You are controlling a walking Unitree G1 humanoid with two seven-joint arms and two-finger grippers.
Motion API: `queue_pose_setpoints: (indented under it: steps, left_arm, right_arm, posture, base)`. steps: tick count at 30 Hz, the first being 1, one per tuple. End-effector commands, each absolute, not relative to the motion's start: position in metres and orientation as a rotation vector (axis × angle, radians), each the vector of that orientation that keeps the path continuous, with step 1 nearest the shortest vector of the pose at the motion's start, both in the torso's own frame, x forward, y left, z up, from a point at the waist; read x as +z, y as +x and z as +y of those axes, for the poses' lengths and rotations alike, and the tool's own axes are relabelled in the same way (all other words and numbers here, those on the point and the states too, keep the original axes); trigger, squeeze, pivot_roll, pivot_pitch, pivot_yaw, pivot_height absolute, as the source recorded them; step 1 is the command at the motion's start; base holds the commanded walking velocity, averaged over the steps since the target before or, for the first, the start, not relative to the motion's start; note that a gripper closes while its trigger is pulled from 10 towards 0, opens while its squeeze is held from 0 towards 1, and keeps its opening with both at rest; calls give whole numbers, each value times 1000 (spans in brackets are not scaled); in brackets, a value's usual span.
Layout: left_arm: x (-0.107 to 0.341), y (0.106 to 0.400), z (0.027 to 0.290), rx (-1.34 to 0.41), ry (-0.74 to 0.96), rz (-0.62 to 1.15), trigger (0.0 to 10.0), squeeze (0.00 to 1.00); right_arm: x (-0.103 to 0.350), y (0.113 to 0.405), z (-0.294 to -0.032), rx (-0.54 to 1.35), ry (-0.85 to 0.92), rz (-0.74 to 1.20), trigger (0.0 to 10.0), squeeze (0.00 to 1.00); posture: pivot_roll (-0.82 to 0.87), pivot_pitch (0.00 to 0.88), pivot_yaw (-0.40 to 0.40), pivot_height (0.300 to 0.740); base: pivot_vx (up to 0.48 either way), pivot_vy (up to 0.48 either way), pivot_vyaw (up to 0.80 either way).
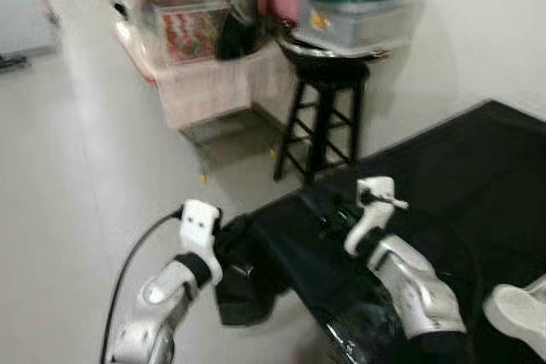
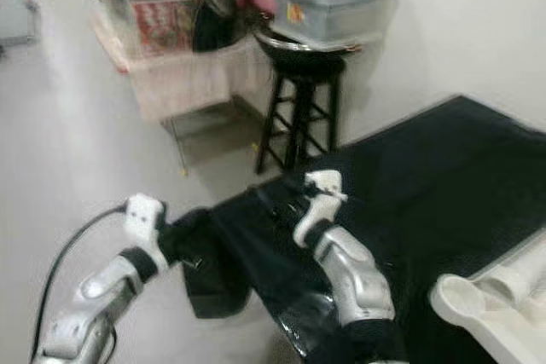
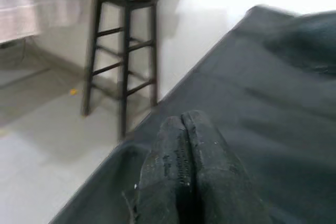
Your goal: Building children table
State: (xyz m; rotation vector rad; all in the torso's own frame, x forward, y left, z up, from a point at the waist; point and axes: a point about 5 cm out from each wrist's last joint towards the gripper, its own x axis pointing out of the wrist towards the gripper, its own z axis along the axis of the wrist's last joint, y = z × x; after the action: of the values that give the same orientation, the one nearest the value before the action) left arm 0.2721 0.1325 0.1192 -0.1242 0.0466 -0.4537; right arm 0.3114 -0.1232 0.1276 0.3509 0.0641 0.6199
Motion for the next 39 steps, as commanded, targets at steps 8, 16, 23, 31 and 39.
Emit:
queue_pose_setpoints:
  steps: [8,16,23,31,39]
  left_arm:
    - [119,272,130,-468,-140,50,10000,0]
    - [119,272,131,-469,-146,47,10000,0]
    - [118,272,131,-468,-148,47,10000,0]
    - [118,271,131,-464,-148,48,10000,0]
    - [117,272,131,-457,-153,49,10000,0]
  right_arm:
    - [126,311,-132,597,349,61,10000,0]
    - [126,311,-132,596,351,62,10000,0]
    - [125,311,-133,597,352,63,10000,0]
    - [124,311,-133,599,355,66,10000,0]
    - [124,310,-133,601,357,68,10000,0]
  posture:
    - [-23,0,-39,740]
    - [-22,0,-39,740]
    - [-21,0,-40,740]
    - [-22,0,-44,740]
    - [-27,0,-44,740]
  base:
    - [0,0,-800]
    - [0,0,-800]
    - [0,0,-800]
    - [0,0,-800]
    - [0,0,-800]
